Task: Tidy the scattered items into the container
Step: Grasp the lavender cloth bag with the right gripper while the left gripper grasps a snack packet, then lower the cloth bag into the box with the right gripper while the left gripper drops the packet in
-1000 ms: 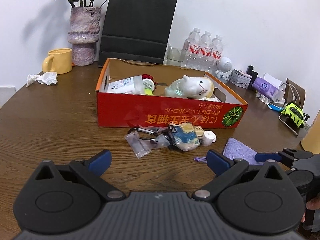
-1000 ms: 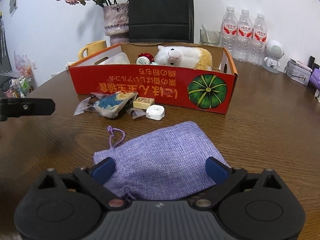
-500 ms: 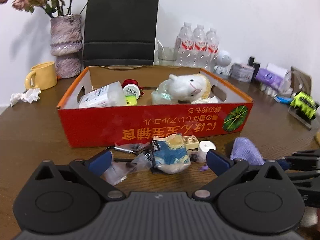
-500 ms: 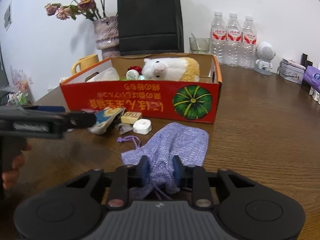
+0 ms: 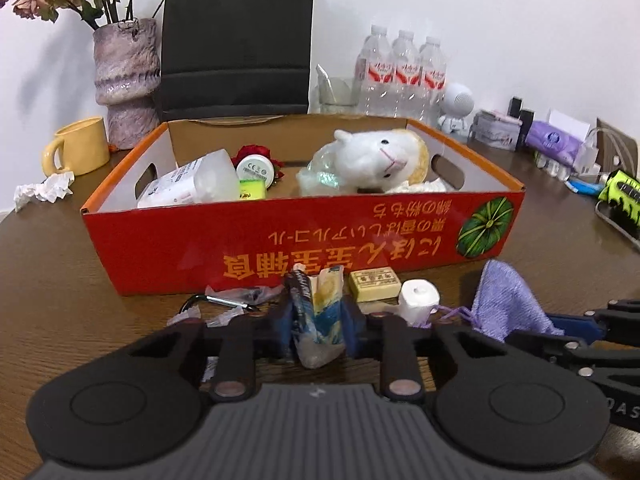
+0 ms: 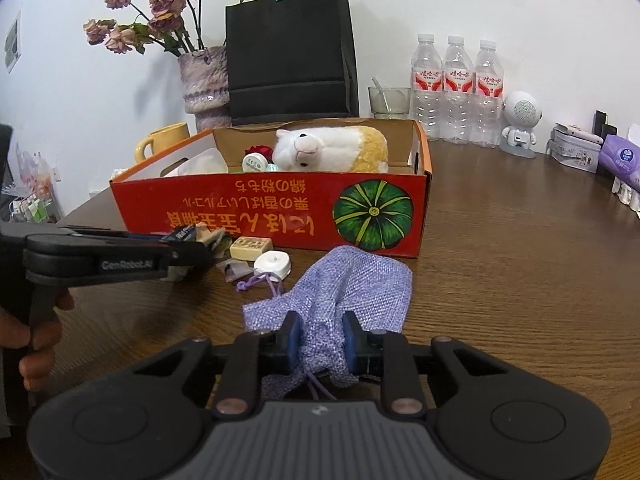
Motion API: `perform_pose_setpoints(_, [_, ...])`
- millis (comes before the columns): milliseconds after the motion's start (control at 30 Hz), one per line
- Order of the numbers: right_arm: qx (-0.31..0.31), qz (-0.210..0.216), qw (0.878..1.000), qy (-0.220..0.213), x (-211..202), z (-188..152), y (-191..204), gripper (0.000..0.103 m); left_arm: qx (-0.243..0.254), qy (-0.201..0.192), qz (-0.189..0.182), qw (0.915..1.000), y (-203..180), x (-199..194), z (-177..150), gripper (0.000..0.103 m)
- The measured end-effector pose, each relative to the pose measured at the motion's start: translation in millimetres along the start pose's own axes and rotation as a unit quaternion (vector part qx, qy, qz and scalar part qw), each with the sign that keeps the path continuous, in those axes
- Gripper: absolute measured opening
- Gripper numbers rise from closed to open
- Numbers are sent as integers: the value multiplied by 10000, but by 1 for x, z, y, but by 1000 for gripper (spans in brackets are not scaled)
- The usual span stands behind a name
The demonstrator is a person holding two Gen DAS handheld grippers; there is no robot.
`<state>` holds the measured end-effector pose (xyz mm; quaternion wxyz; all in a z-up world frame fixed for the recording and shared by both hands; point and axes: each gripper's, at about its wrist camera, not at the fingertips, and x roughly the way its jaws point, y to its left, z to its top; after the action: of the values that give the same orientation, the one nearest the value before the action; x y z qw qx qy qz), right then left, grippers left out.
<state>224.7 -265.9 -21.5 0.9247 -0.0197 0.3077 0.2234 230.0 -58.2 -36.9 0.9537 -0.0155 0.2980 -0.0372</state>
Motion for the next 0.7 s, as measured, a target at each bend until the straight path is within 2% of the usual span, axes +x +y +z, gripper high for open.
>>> perform_pose_setpoints(267, [-60, -186, 9994, -273, -10, -2, 4, 19, -62, -304, -171, 9994, 0, -23, 0, 21])
perform_pose_setpoints(467, [58, -154, 9982, -575, -28, 2, 2, 16, -169, -499, -387, 9979, 4, -47, 3, 21])
perform_pose_setpoints(700, [81, -114, 9954, -943, -49, 15, 2, 16, -196, -940, -530, 9940, 10, -78, 19, 21])
